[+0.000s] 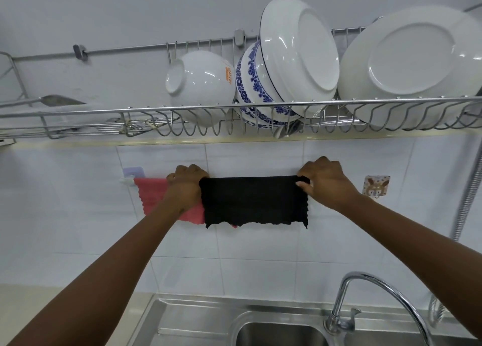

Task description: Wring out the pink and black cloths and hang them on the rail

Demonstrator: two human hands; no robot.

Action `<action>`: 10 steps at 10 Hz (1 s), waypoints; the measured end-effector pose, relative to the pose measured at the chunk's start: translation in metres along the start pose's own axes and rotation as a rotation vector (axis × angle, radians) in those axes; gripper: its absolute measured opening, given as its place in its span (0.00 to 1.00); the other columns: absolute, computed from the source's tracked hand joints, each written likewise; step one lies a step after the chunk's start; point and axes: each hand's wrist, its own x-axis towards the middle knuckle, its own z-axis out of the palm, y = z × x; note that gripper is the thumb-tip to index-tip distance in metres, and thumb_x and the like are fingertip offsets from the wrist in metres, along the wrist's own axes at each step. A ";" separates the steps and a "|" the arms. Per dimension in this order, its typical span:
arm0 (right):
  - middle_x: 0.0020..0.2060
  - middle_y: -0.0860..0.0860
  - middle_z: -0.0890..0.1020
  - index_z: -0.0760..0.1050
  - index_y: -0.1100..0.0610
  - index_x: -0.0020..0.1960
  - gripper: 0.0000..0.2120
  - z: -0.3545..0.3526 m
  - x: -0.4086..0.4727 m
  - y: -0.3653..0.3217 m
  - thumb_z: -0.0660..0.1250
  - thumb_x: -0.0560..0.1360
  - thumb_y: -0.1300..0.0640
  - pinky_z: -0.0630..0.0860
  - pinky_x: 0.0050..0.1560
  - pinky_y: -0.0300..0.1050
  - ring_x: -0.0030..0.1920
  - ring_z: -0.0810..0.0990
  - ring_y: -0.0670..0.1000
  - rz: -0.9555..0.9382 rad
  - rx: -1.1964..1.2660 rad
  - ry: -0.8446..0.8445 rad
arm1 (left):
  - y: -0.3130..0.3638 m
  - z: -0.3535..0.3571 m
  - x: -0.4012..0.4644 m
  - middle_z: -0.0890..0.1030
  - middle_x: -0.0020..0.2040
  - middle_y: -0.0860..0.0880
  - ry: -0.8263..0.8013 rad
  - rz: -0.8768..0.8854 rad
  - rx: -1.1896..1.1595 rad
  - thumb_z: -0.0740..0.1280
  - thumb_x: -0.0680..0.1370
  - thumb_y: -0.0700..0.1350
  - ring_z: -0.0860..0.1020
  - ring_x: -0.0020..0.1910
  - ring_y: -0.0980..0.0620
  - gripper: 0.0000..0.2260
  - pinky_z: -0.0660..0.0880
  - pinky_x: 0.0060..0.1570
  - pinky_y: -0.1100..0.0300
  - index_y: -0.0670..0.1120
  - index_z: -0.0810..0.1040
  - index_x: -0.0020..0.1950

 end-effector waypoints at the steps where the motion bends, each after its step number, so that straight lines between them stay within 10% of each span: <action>1: 0.44 0.52 0.83 0.80 0.54 0.47 0.09 -0.005 -0.006 0.005 0.62 0.76 0.56 0.66 0.49 0.48 0.51 0.74 0.57 0.075 -0.070 0.036 | -0.002 0.001 -0.006 0.77 0.58 0.49 0.114 0.039 -0.138 0.61 0.72 0.39 0.70 0.59 0.44 0.21 0.63 0.56 0.49 0.56 0.72 0.63; 4: 0.37 0.52 0.79 0.77 0.55 0.41 0.06 -0.007 -0.018 -0.010 0.63 0.73 0.63 0.73 0.44 0.46 0.41 0.77 0.54 0.150 -0.032 0.060 | 0.002 0.000 -0.045 0.84 0.43 0.44 0.444 0.171 -0.157 0.63 0.71 0.33 0.79 0.47 0.41 0.16 0.75 0.49 0.51 0.46 0.83 0.53; 6: 0.58 0.55 0.81 0.77 0.57 0.60 0.22 0.005 -0.040 -0.012 0.70 0.67 0.66 0.68 0.62 0.64 0.61 0.75 0.64 0.108 -0.219 0.021 | 0.011 0.003 -0.053 0.79 0.63 0.47 0.290 0.112 -0.074 0.64 0.73 0.40 0.75 0.62 0.44 0.24 0.71 0.59 0.47 0.49 0.70 0.70; 8: 0.75 0.55 0.61 0.54 0.57 0.75 0.29 -0.010 -0.044 -0.020 0.58 0.76 0.59 0.46 0.73 0.66 0.74 0.55 0.65 0.124 -0.337 -0.264 | 0.031 -0.005 -0.068 0.62 0.77 0.48 0.070 0.069 -0.006 0.62 0.77 0.47 0.60 0.74 0.44 0.29 0.58 0.71 0.41 0.48 0.56 0.76; 10: 0.67 0.56 0.72 0.63 0.57 0.69 0.23 -0.052 -0.056 -0.016 0.59 0.75 0.62 0.63 0.70 0.54 0.66 0.69 0.58 0.172 -0.021 -0.177 | 0.094 -0.035 -0.102 0.62 0.77 0.47 0.064 0.178 -0.128 0.62 0.79 0.48 0.60 0.75 0.44 0.26 0.61 0.72 0.45 0.46 0.59 0.76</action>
